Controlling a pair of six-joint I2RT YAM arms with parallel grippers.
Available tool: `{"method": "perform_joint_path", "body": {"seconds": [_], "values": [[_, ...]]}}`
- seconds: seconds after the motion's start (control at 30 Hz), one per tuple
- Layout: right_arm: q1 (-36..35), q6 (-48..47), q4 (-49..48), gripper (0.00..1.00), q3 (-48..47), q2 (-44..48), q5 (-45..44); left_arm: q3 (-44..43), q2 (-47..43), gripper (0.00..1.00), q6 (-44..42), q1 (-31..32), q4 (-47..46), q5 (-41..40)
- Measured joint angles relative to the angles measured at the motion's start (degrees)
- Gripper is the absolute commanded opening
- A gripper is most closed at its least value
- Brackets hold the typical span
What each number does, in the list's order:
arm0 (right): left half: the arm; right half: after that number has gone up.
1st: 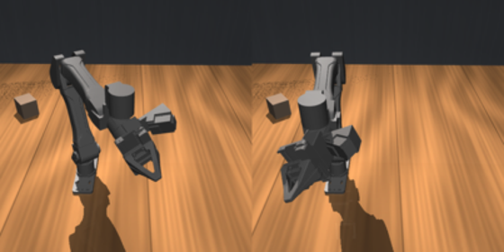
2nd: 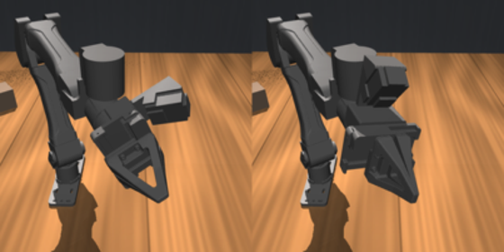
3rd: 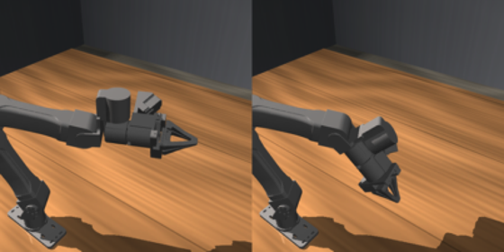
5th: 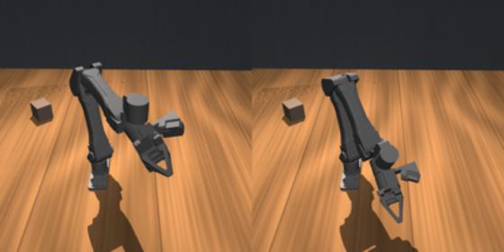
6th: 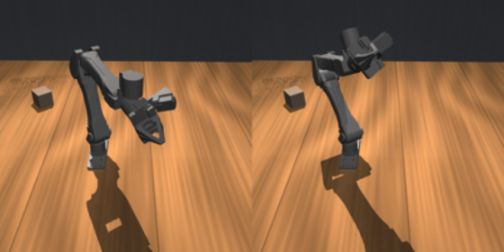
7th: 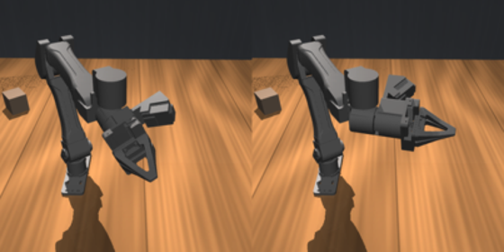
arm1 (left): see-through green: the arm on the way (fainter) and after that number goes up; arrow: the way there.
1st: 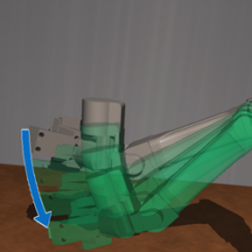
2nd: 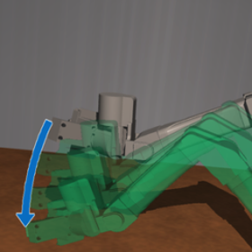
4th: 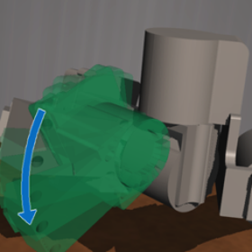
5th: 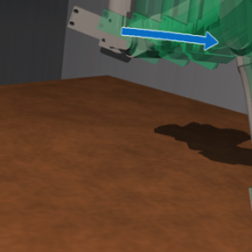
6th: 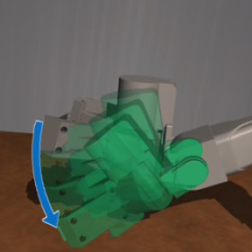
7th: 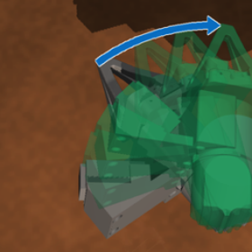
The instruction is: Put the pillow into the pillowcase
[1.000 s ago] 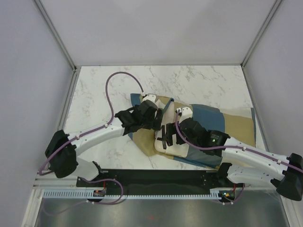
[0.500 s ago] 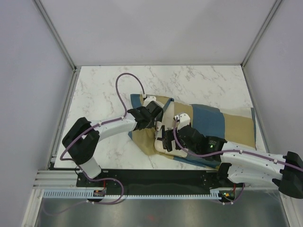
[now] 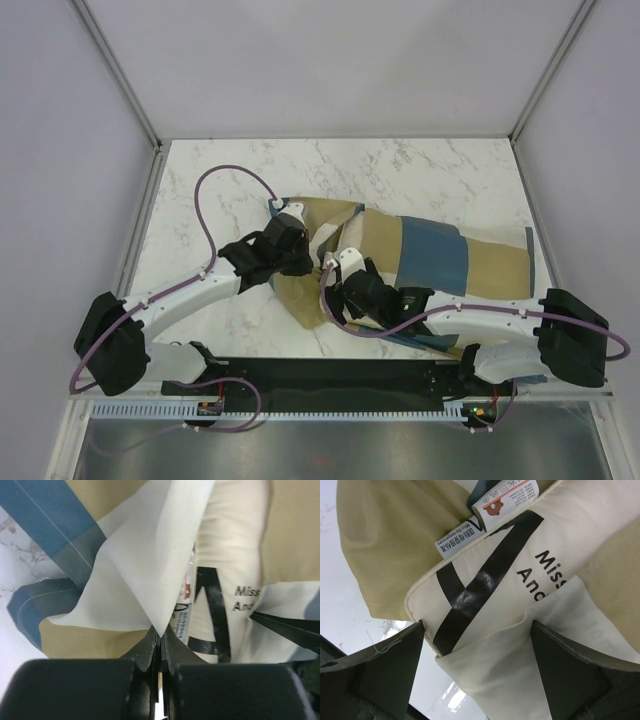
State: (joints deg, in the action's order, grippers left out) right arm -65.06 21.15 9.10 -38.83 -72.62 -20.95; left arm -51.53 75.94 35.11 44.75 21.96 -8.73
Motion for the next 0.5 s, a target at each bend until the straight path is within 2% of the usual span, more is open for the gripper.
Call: {"method": "perform_joint_path", "body": {"seconds": [0.1,0.17,0.27,0.3,0.37,0.4,0.43,0.5], "values": [[-1.5,-1.6,-1.7,0.96,-1.1,-3.4,-2.2,0.6,-2.3,0.02,0.0,-0.7,-0.3,3.6],[-2.5,-2.4,-2.3,0.91,-2.3,-5.5,-3.8,1.0,-2.7,0.02,0.0,-1.2,-0.9,6.1],[-3.3,-3.1,-2.2,0.59,-4.3,-8.9,-7.2,2.2,-3.6,0.02,0.1,-1.6,-1.5,9.4],[-3.5,-3.0,-1.8,0.39,-5.2,-10.2,-8.9,2.7,-4.3,0.02,0.1,-1.8,-1.6,10.4],[-3.3,-2.0,-1.1,0.22,-6.9,-12.4,-11.6,3.7,-6.4,0.02,0.3,-2.0,-1.5,12.0],[-3.1,-1.4,-0.9,0.05,-7.5,-13.0,-12.3,4.2,-7.5,0.02,0.3,-2.2,-1.6,12.5],[-2.8,-0.7,-0.8,0.0,-7.8,-13.2,-12.9,4.7,-8.7,0.02,0.5,-2.5,-1.6,13.2],[-1.4,1.6,-0.8,0.0,-8.1,-13.2,-13.1,5.7,-11.0,0.02,0.8,-3.1,-1.8,14.2]]}}
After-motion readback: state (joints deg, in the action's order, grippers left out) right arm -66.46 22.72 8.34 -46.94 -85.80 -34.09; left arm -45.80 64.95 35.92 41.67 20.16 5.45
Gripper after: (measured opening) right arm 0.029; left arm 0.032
